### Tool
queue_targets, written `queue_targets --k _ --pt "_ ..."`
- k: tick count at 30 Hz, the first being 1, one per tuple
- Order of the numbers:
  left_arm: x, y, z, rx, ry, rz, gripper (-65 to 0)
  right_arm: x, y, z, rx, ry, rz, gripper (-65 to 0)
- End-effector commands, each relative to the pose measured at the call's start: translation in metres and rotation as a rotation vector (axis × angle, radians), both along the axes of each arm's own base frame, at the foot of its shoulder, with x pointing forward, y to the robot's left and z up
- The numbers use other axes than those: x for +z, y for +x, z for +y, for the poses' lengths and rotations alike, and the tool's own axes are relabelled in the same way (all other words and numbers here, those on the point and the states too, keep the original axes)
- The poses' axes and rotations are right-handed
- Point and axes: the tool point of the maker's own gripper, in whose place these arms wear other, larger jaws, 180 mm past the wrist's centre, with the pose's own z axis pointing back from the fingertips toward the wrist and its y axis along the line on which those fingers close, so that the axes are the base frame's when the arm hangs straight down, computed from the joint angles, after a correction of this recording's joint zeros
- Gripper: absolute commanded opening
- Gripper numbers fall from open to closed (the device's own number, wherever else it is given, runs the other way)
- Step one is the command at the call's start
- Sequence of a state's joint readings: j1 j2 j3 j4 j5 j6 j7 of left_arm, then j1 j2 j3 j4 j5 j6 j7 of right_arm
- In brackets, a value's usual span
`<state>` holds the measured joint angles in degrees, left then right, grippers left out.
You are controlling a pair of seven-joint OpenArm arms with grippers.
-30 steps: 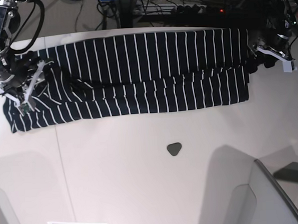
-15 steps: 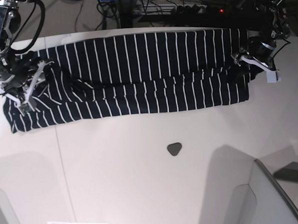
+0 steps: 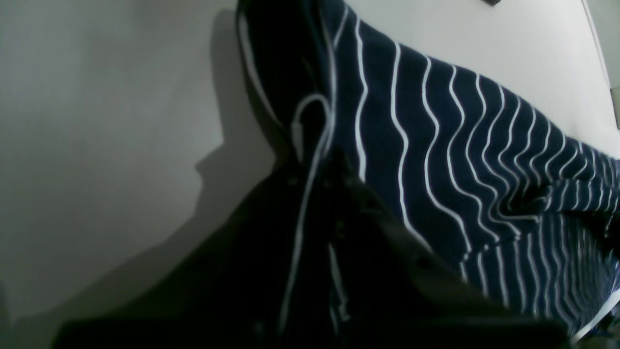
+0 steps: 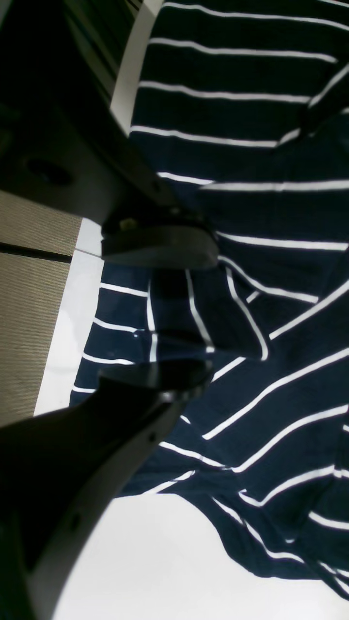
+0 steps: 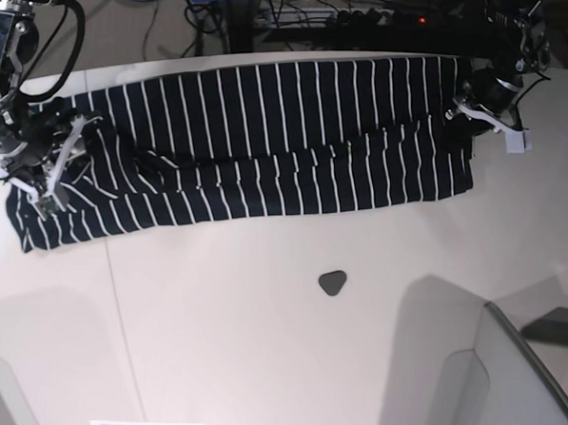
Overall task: Layout the t-shirt on the table in an organized manner, then fold the t-shirt properly
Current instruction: 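Release the shirt end with the left gripper and reposition it, then grasp the shirt end with the left gripper and fold it toward the right gripper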
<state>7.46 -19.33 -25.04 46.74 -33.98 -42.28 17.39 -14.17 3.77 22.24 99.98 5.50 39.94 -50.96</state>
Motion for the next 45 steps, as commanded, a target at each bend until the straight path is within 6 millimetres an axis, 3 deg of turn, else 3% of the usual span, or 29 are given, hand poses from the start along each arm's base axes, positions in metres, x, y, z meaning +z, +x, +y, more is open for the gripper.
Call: queue_targets --k 1,5,7,13,17,21,25,33,38,45 --pt "-0.001 -0.008 0.024 -0.022 0.089 0.069 -65.0 0.008 0.007 -0.002 0.004 -0.004 -0.034 -36.5" --pt "0.031 0.013 0.047 -0.069 0.181 0.006 -65.0 0.007 0.006 -0.003 0.005 -0.006 -0.031 -36.5" --pt "0.039 0.018 0.044 -0.105 0.204 -0.015 -65.0 0.007 0.006 -0.003 0.005 -0.006 -0.031 -36.5" --pt "0.027 0.011 0.027 -0.17 0.234 0.019 -65.0 0.008 0.008 -0.003 0.005 -0.006 -0.037 -36.5" --pt "0.03 0.014 0.028 -0.17 0.239 0.01 -65.0 0.017 0.023 -0.003 0.0 -0.002 -0.075 -36.5" --pt "0.043 0.027 0.042 -0.176 0.275 -0.009 -65.0 0.026 0.037 -0.005 -0.003 -0.009 -0.107 -36.5" --pt "0.064 0.035 0.032 -0.228 0.317 -0.072 -65.0 0.026 0.037 -0.006 -0.004 -0.008 -0.109 -36.5" --pt "0.104 0.03 -0.055 -0.372 0.334 -0.223 -65.0 0.025 0.038 -0.003 0.004 -0.005 -0.108 -36.5" --pt "0.102 0.03 -0.106 -0.36 0.292 -0.23 -65.0 0.025 0.038 -0.003 0.004 -0.005 -0.108 -36.5" --pt "0.087 0.027 -0.203 -0.438 0.156 -0.215 -65.0 0.026 0.038 -0.003 0.003 -0.005 -0.108 -36.5"
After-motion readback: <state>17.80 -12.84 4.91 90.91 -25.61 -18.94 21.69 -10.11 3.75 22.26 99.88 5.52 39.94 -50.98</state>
